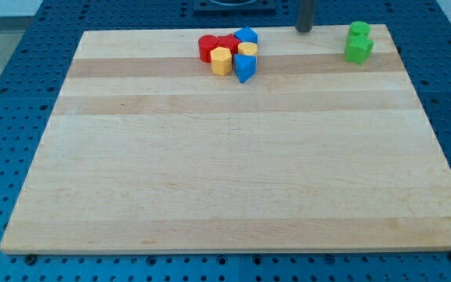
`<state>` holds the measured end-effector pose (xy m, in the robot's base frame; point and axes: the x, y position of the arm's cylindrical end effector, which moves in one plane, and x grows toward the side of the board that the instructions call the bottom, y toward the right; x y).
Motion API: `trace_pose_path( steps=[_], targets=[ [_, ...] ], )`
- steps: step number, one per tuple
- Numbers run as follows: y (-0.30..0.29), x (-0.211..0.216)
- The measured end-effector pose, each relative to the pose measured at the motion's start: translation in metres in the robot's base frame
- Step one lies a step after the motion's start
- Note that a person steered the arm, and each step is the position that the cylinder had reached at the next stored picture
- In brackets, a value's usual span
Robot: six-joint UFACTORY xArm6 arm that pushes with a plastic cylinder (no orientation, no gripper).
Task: The arm point at the green circle
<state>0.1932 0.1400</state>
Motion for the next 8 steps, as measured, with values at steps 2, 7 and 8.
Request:
trace_pose_path(
  steps=[2, 7, 8],
  targets=[
    [0.044, -0.001],
    [0.132, 0.012],
    [0.115, 0.024]
  ],
)
